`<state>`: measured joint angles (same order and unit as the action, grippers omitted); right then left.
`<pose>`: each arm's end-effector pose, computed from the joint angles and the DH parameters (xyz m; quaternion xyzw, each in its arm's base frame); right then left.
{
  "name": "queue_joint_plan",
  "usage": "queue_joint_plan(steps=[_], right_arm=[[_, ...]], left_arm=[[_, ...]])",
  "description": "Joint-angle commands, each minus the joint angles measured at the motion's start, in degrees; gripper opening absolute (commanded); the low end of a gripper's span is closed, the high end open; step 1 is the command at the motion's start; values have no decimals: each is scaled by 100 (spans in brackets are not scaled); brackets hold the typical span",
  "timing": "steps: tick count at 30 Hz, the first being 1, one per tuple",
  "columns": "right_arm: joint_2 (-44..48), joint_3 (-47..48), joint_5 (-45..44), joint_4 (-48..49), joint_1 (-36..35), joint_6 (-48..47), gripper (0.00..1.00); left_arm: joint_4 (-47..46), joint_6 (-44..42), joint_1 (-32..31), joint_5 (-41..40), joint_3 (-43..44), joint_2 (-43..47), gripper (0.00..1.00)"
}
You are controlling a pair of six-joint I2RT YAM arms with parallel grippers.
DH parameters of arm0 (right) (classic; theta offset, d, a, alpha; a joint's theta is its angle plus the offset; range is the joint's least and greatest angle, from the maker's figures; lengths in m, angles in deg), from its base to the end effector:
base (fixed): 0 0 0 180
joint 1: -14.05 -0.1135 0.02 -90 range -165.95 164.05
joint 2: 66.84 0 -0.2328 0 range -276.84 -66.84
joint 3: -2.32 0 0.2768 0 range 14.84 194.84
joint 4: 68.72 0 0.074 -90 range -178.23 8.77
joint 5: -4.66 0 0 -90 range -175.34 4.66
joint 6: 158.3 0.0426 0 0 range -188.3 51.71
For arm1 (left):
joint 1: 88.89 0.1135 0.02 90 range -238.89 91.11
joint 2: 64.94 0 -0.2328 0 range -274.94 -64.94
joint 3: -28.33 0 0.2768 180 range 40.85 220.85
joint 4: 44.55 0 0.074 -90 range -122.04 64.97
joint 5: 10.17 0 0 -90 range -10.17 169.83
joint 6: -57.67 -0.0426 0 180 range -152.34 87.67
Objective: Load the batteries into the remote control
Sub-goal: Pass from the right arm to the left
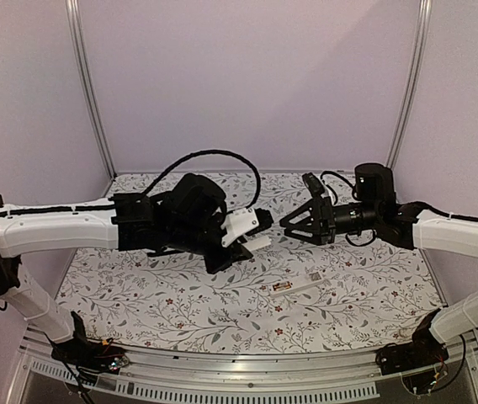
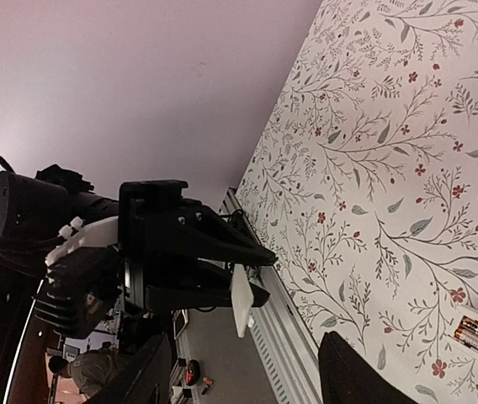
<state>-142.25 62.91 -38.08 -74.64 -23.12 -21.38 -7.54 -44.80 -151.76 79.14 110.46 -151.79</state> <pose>0.2402 0.2214 0.2315 -0.1629 0.7705 0.5936 0.1657 0.1692 -0.3291 0.2456 0.5557 0.7238 -0.1691 0.3723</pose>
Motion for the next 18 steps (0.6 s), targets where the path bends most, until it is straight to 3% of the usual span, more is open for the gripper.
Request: queue_joint_plan(steps=[1,18], right_arm=[[-295,-24,472,754,-117,698,58],[-931,-55,536,826,-362,814,44]], left_arm=[[-15,-415,-266,-560,102,-286,8],[19,-602,-454,-857,275,-563,7]])
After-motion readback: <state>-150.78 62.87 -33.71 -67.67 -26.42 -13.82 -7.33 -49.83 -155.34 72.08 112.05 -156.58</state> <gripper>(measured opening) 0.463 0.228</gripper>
